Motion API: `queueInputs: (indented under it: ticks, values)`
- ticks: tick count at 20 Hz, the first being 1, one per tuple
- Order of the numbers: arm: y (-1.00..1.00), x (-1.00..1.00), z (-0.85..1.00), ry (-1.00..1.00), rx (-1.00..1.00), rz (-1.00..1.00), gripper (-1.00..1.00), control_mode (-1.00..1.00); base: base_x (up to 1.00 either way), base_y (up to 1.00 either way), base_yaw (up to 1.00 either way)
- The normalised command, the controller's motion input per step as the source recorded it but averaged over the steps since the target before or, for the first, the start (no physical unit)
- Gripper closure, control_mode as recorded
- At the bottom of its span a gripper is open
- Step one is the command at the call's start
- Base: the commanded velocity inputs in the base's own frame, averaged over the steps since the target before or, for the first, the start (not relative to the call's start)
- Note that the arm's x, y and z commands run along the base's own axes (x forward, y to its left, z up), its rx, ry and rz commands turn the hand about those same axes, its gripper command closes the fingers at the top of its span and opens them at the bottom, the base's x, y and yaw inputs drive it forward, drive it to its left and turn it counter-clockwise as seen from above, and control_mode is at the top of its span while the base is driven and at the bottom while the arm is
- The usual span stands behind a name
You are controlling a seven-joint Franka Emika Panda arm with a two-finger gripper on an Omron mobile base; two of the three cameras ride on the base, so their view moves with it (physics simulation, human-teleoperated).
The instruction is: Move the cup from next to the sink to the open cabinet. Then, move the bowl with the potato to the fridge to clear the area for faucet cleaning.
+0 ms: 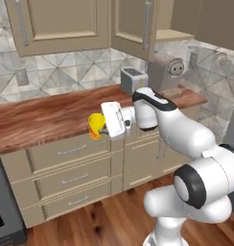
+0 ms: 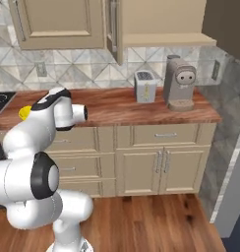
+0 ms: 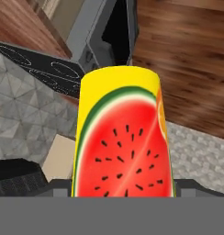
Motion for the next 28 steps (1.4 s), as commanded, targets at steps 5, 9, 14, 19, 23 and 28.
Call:
queueInputs:
  ticks: [5,9,14,19,23,28]
  values:
    - [0.00,0.00,0.00,0.00,0.00,0.00,1.00,1.00,0.27,-1.00,-0.11]
    - [0.00,0.00,0.00,0.00,0.00,0.00,1.00,1.00,0.44,-0.98,-0.09]
    - [0.00,0.00,0.00,0.00,0.00,0.00,1.00,1.00,0.86,-0.63,-0.01]
    - [0.00,0.00,0.00,0.00,0.00,0.00,1.00,1.00,0.94,-0.26,-0.02]
    - [0.00,0.00,0.00,0.00,0.00,0.00,1.00,1.00,0.87,0.00,-0.05]
    - [0.00,0.00,0.00,0.00,0.00,0.00,1.00,1.00,0.48,0.07,-0.04]
